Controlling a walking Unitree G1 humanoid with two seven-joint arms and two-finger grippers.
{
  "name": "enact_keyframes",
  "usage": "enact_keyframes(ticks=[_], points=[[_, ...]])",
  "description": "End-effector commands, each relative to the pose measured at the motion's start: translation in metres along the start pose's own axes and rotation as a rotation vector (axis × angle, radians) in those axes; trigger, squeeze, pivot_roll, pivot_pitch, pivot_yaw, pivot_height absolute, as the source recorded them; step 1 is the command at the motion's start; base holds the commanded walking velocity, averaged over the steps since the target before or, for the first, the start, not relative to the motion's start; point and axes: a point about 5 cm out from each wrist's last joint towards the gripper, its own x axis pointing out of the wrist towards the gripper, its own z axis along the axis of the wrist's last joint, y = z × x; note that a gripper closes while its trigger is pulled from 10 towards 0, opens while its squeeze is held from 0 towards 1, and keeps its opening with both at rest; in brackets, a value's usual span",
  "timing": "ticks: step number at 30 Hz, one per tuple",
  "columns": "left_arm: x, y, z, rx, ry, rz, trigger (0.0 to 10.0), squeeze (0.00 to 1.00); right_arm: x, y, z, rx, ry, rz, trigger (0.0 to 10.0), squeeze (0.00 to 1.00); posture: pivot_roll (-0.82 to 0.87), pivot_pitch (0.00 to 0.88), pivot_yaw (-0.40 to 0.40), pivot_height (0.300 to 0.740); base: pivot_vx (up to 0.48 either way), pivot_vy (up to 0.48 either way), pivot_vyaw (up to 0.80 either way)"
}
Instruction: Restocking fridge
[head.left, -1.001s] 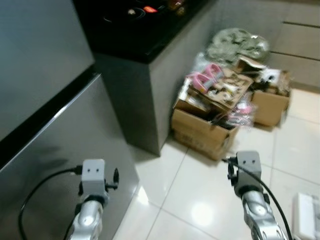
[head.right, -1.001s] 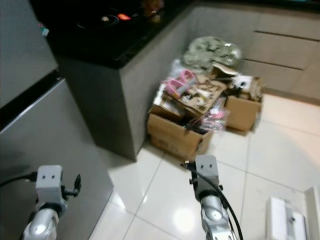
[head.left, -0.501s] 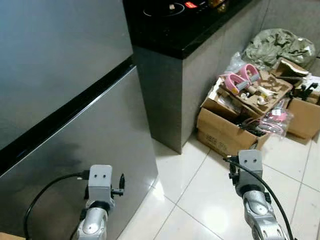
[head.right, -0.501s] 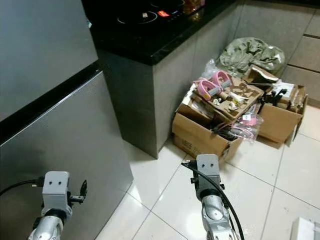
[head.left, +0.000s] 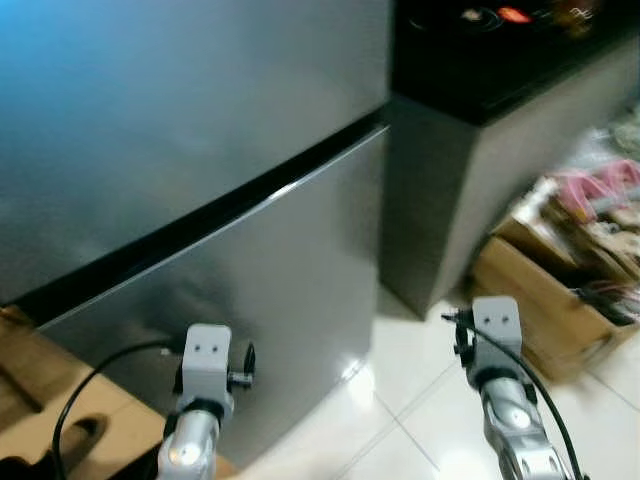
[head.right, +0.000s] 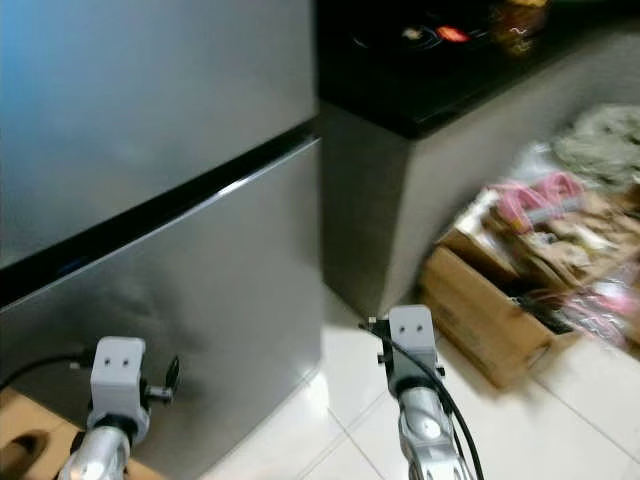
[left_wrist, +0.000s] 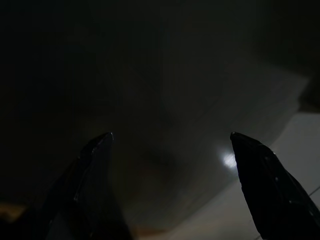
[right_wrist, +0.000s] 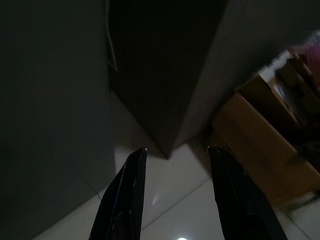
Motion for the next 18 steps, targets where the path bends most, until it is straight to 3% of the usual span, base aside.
enact_keyframes(ticks=[1, 8, 18], points=[[-0.002, 0.000, -0.005, 0.016, 0.026, -0.002, 10.0, 0.00, -0.004, -0.001, -0.010, -0.001, 0.039, -0.008, 10.0, 0.00, -0.11, 0.188, 0.064, 0.740, 0.000, 0.000, 0.80], [-0.002, -0.002, -0.005, 0.017, 0.024, -0.009, 10.0, 0.00, -0.004, 0.000, -0.010, 0.005, 0.037, -0.004, 10.0, 0.00, -0.12, 0.185, 0.064, 0.740, 0.000, 0.000, 0.80], [0.015, 0.014, 0.010, 0.013, -0.013, 0.047, 10.0, 0.00, -0.005, 0.007, -0.001, 0.047, -0.018, 0.051, 10.0, 0.00, -0.12, 0.187, 0.059, 0.740, 0.000, 0.000, 0.00]])
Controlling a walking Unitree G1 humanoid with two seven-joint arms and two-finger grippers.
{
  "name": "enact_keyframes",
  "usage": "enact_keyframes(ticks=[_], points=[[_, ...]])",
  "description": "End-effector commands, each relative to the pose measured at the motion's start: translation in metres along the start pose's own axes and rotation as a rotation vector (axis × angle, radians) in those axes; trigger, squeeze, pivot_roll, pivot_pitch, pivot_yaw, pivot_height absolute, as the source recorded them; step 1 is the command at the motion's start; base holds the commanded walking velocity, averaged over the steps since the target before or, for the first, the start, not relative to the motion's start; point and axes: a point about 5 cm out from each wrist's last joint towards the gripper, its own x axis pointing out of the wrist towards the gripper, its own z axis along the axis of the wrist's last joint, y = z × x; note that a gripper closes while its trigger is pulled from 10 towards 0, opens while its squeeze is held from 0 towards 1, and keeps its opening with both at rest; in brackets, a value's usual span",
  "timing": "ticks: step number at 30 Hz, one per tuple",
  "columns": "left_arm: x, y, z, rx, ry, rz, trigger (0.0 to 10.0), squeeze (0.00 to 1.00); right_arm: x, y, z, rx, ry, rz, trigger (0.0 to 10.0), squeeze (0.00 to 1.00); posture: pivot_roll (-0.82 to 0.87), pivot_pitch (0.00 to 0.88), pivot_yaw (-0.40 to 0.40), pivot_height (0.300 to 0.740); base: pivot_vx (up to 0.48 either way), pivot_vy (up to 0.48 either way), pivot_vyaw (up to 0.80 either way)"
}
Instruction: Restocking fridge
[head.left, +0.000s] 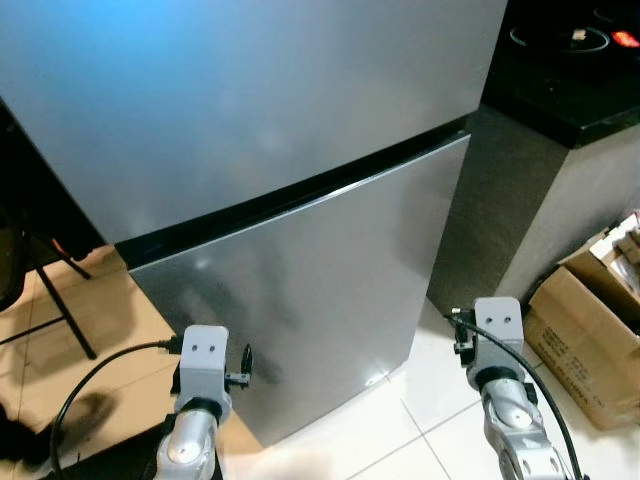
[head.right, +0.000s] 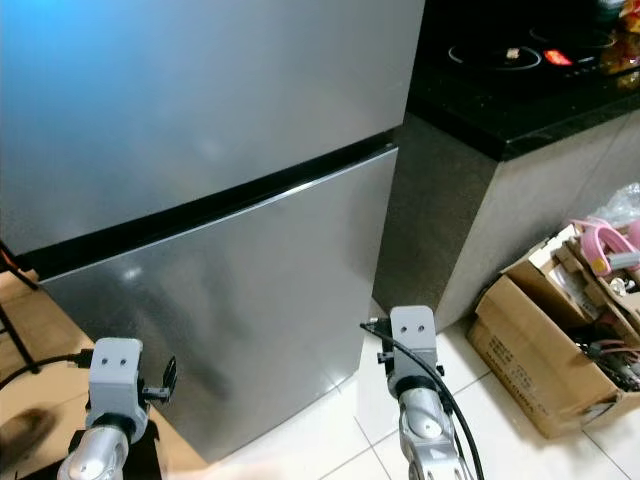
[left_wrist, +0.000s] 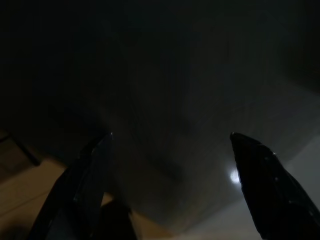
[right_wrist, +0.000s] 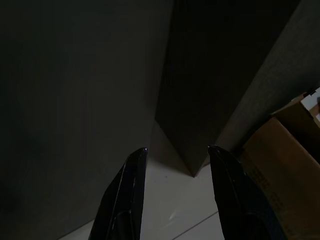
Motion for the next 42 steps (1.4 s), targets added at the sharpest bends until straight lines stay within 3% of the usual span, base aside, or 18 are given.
enact_keyframes(ticks=[1, 5, 8, 12, 14, 16, 21, 22, 24, 28, 35, 42], points=[[0.004, 0.015, 0.000, 0.024, 0.007, 0.038, 10.0, 0.00, -0.003, 0.002, -0.003, 0.015, 0.003, 0.012, 10.0, 0.00, -0.12, 0.188, 0.059, 0.740, 0.000, 0.000, 0.00], [0.015, 0.026, 0.011, 0.037, -0.028, 0.072, 10.0, 0.00, -0.004, 0.005, -0.001, 0.024, -0.004, 0.025, 10.0, 0.00, -0.12, 0.190, 0.056, 0.740, 0.000, 0.000, 0.00], [0.028, 0.043, 0.022, 0.052, -0.056, 0.135, 10.0, 0.00, -0.005, 0.005, -0.001, 0.026, -0.009, 0.028, 10.0, 0.00, -0.13, 0.192, 0.056, 0.740, 0.000, 0.000, 0.00], [0.030, 0.044, 0.023, 0.046, -0.049, 0.119, 10.0, 0.00, -0.006, 0.004, -0.001, 0.026, -0.009, 0.030, 10.0, 0.00, -0.13, 0.193, 0.059, 0.740, 0.000, 0.000, 0.00], [0.017, 0.026, 0.008, 0.043, 0.009, -0.021, 10.0, 0.00, -0.007, 0.003, -0.004, 0.019, 0.003, 0.035, 10.0, 0.00, -0.13, 0.196, 0.061, 0.740, 0.000, 0.000, 0.00], [-0.007, 0.005, -0.014, 0.051, 0.084, -0.173, 10.0, 0.00, -0.008, 0.002, -0.009, 0.011, 0.021, 0.041, 10.0, 0.00, -0.12, 0.200, 0.061, 0.740, 0.000, 0.000, 0.00], [-0.049, -0.012, -0.058, 0.100, 0.222, -0.284, 10.0, 0.00, -0.011, 0.005, -0.014, -0.002, 0.043, 0.059, 10.0, 0.00, -0.12, 0.203, 0.057, 0.740, 0.000, 0.000, 0.00], [-0.049, -0.012, -0.058, 0.100, 0.222, -0.284, 10.0, 0.00, -0.011, 0.005, -0.014, -0.002, 0.043, 0.059, 10.0, 0.00, -0.12, 0.203, 0.057, 0.740, 0.000, 0.000, 0.00], [-0.058, -0.008, -0.076, 0.113, 0.285, -0.249, 10.0, 0.00, -0.011, 0.006, -0.014, -0.001, 0.044, 0.066, 10.0, 0.00, -0.11, 0.203, 0.053, 0.740, 0.000, 0.000, 0.00], [-0.049, 0.012, -0.082, 0.090, 0.319, -0.104, 10.0, 0.00, -0.011, 0.008, -0.014, -0.003, 0.044, 0.077, 10.0, 0.00, -0.12, 0.202, 0.047, 0.740, 0.000, 0.000, 0.00], [-0.054, 0.023, -0.091, 0.098, 0.377, -0.081, 10.0, 0.00, -0.013, 0.010, -0.015, 0.003, 0.044, 0.110, 10.0, 0.00, -0.12, 0.206, 0.045, 0.740, 0.000, 0.000, 0.00], [-0.069, 0.040, -0.112, 0.051, 0.448, 0.073, 10.0, 0.00, -0.019, 0.014, -0.018, 0.007, 0.052, 0.142, 10.0, 0.00, -0.13, 0.216, 0.040, 0.740, 0.000, 0.000, 0.00]])
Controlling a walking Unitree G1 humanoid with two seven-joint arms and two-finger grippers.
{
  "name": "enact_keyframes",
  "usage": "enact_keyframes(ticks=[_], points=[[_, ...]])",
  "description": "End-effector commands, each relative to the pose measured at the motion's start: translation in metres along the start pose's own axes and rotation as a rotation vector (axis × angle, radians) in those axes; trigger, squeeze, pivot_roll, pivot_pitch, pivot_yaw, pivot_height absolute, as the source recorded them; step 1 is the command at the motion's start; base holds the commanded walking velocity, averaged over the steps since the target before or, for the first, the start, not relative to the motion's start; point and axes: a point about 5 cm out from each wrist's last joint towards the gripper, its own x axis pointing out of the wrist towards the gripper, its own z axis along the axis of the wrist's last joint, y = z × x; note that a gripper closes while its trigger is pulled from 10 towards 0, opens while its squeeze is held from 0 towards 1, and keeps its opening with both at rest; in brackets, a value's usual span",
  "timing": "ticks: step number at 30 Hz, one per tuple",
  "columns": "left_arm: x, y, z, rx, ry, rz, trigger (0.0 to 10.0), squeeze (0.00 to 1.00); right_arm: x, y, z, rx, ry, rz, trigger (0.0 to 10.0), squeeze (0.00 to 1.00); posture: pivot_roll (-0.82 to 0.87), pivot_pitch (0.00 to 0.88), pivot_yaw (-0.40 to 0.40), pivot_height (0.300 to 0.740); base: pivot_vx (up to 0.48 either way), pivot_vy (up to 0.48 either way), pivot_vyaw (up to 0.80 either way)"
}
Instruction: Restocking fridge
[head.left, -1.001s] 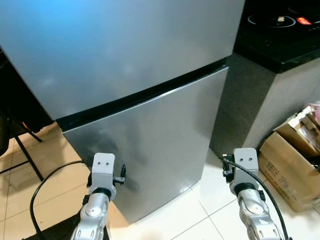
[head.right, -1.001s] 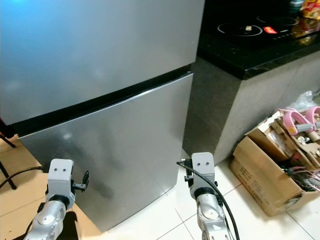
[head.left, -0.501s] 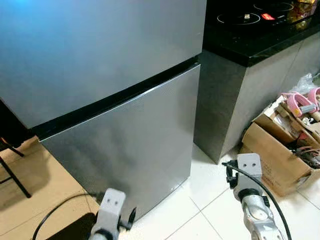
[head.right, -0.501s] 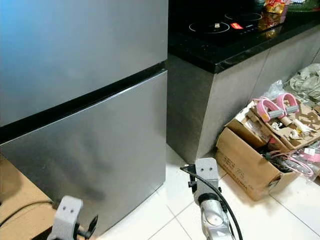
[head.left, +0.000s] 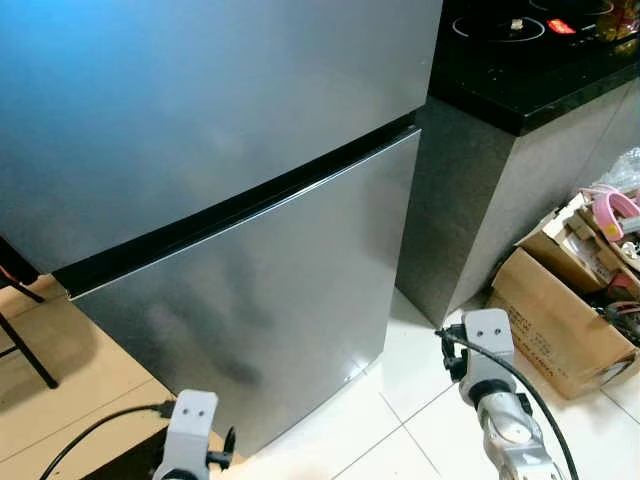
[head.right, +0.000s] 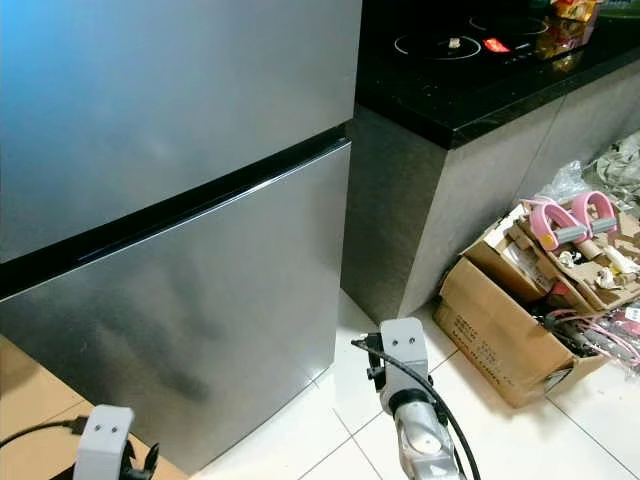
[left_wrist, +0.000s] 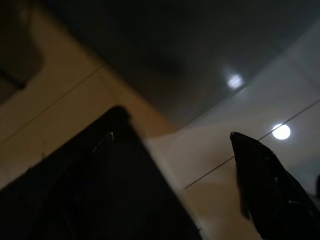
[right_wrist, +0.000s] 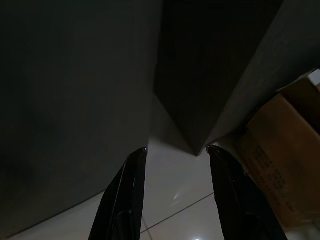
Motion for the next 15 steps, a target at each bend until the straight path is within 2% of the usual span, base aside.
enact_keyframes(ticks=[1, 3, 4, 7, 11, 15], points=[[-0.006, 0.008, -0.013, -0.005, 0.033, 0.051, 10.0, 0.00, -0.005, 0.002, -0.004, 0.011, 0.016, 0.006, 10.0, 0.00, -0.13, 0.220, 0.036, 0.740, 0.000, 0.000, 0.00], [-0.006, 0.010, -0.014, -0.002, 0.028, 0.067, 10.0, 0.00, -0.005, 0.002, -0.004, 0.012, 0.015, 0.009, 10.0, 0.00, -0.13, 0.221, 0.035, 0.740, 0.000, 0.000, 0.00], [-0.007, 0.011, -0.007, 0.015, -0.021, 0.065, 10.0, 0.00, -0.007, 0.002, -0.004, 0.022, 0.009, 0.024, 10.0, 0.00, -0.12, 0.226, 0.031, 0.740, 0.000, 0.000, 0.00], [-0.006, 0.011, -0.003, 0.024, -0.042, 0.056, 10.0, 0.00, -0.007, 0.003, -0.004, 0.022, 0.007, 0.030, 10.0, 0.00, -0.12, 0.226, 0.031, 0.740, 0.000, 0.000, 0.00], [-0.003, 0.000, 0.022, 0.021, -0.127, 0.026, 10.0, 0.00, -0.006, 0.003, -0.004, 0.026, 0.007, 0.029, 10.0, 0.00, -0.11, 0.224, 0.034, 0.740, 0.000, 0.000, 0.00], [0.000, -0.008, 0.034, 0.013, -0.168, 0.017, 10.0, 0.00, -0.006, 0.005, -0.005, 0.032, 0.009, 0.031, 10.0, 0.00, -0.11, 0.218, 0.036, 0.740, 0.000, 0.000, 0.00]])
